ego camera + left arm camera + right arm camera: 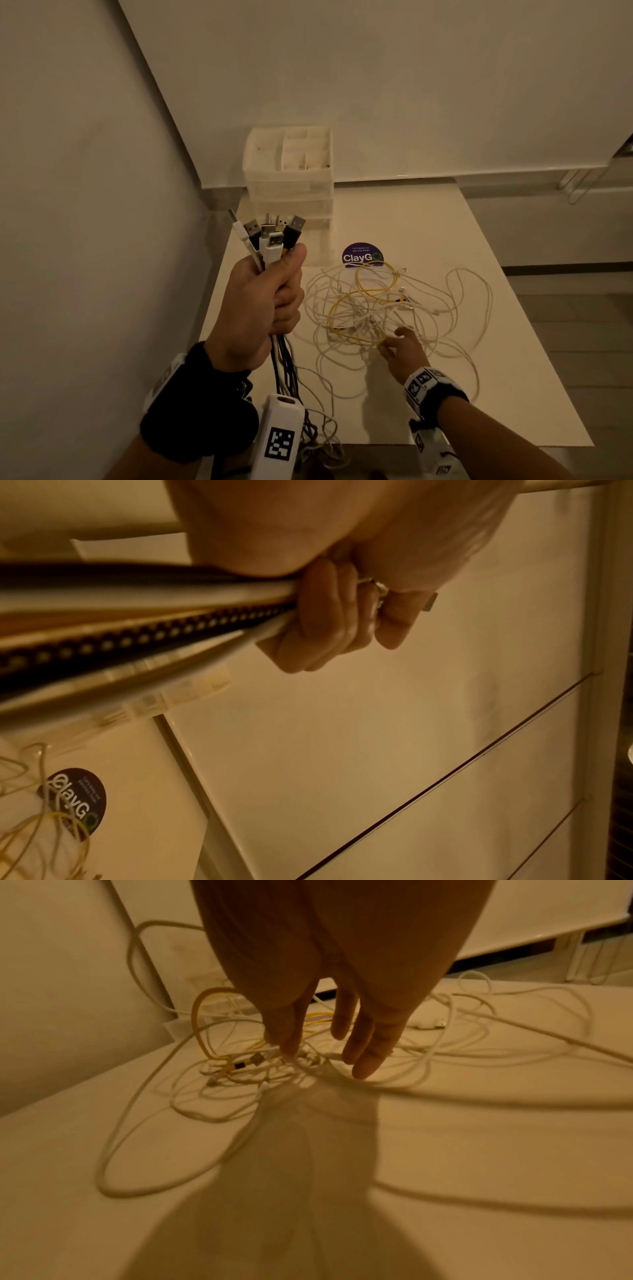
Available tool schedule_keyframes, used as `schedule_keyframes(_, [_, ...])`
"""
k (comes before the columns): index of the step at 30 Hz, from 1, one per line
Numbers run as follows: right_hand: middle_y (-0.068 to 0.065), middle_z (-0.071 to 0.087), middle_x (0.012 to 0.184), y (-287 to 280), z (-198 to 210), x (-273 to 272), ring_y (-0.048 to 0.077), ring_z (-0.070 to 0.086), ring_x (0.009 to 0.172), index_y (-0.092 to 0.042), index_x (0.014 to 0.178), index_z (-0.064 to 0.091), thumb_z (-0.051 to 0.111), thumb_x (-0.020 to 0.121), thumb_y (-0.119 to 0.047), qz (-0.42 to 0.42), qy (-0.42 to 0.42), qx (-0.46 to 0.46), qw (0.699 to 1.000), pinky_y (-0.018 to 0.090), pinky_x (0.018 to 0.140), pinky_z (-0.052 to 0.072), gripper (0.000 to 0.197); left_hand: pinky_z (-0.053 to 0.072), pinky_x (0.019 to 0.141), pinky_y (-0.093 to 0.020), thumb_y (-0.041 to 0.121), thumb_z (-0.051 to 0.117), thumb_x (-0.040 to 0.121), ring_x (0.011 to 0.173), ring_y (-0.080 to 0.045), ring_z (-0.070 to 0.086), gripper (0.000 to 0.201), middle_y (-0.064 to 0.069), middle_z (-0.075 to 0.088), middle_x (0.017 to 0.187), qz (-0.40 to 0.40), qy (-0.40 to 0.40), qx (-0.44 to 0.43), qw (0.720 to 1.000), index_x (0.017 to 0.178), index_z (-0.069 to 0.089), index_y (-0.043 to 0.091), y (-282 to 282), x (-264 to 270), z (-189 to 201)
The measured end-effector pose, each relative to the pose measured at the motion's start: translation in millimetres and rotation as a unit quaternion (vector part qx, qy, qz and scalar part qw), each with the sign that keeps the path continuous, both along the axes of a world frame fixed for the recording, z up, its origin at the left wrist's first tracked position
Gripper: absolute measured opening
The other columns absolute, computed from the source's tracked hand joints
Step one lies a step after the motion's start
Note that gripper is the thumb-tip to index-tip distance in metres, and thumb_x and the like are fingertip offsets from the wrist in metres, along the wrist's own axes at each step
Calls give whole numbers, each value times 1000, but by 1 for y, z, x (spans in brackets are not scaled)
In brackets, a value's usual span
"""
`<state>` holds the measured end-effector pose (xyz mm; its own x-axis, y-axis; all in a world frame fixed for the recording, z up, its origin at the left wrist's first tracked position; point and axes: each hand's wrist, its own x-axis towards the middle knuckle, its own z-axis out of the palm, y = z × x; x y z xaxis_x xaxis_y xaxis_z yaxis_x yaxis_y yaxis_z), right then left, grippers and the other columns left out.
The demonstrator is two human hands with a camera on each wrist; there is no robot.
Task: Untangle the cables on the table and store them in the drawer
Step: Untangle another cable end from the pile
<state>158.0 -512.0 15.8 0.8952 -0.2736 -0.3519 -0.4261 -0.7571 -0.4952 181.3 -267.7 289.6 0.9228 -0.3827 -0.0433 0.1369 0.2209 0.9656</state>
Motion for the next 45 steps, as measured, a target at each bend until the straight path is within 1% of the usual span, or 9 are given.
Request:
schedule_keyframes(5, [14, 43, 142, -6, -11, -3, 27, 36, 137, -15, 119, 65, 45, 90, 2, 0, 23, -39, 999, 30, 109, 32, 39, 13, 39, -16, 32, 55, 88, 34, -11, 15, 47, -3, 17, 47, 7, 3, 9, 1000, 53, 29, 14, -4, 3, -2])
schedule_keyframes(12, [9, 67, 108, 0, 12, 29, 25, 62, 99, -16, 100, 69, 51, 89, -7, -6, 8, -49, 999, 27, 79, 46, 23, 14, 39, -17, 32, 56, 87, 36, -10, 14, 45, -1, 21, 46, 23, 7, 23, 999, 54, 31, 16, -11, 10, -2])
schedule_keyframes(17, [9, 71, 87, -16, 80, 79, 28, 65, 85, -13, 95, 66, 61, 85, -13, 9, -131, -4, 991, 25, 70, 43, 12, 15, 39, -16, 32, 58, 88, 38, -11, 13, 44, 0, 20, 48, 43, 2, 27, 999, 58, 29, 16, -15, 19, -3])
schedule_keyframes(23, [11, 74, 97, -49, 181, 138, 29, 69, 90, -10, 102, 72, 56, 91, -11, 55, -247, -54, 966, 33, 89, 52, 20, 15, 39, -16, 33, 58, 87, 38, -12, 12, 43, 0, 19, 49, 43, -4, 17, 999, 58, 29, 18, -24, 29, 1])
schedule_keyframes(27, [9, 68, 93, -58, 245, 150, 25, 69, 89, -10, 99, 58, 45, 98, -11, -4, -307, 151, 940, 47, 78, 59, 13, 16, 39, -16, 35, 57, 86, 38, -11, 13, 43, 1, 20, 49, 53, -6, 12, 999, 58, 29, 18, -29, 36, 2])
schedule_keyframes(31, [15, 70, 91, -47, 304, 135, 29, 71, 93, -9, 106, 47, 33, 103, -12, -41, -372, 408, 833, 48, 80, 58, 15, 16, 40, -16, 37, 56, 87, 40, -11, 13, 44, 0, 20, 50, 72, -7, 5, 997, 59, 28, 17, -37, 46, 0])
schedule_keyframes(34, [11, 61, 79, -31, 326, 122, 32, 68, 79, -12, 113, 44, 30, 104, -11, -21, -377, 493, 784, 48, 72, 58, 17, 16, 40, -16, 38, 56, 88, 40, -11, 13, 44, 0, 20, 50, 82, -8, -2, 997, 60, 30, 17, -45, 52, -1])
schedule_keyframes(39, [8, 60, 73, 1, 323, 103, 22, 50, 54, -12, 127, 37, 48, 96, -3, 71, -351, 390, 848, 39, 54, 47, 35, 15, 40, -17, 34, 63, 85, 39, -11, 14, 35, 1, 21, 50, 112, -21, -21, 993, 62, 43, 18, -58, 62, 0])
schedule_keyframes(45, [12, 69, 69, 43, 307, 65, 31, 61, 53, -1, 90, 55, 65, 88, -10, 84, -327, 385, 859, 45, 55, 54, 14, 21, 39, -17, 30, 69, 81, 41, -12, 16, 23, -5, 24, 53, 107, -67, -40, 991, 74, 58, 12, -67, 61, -1])
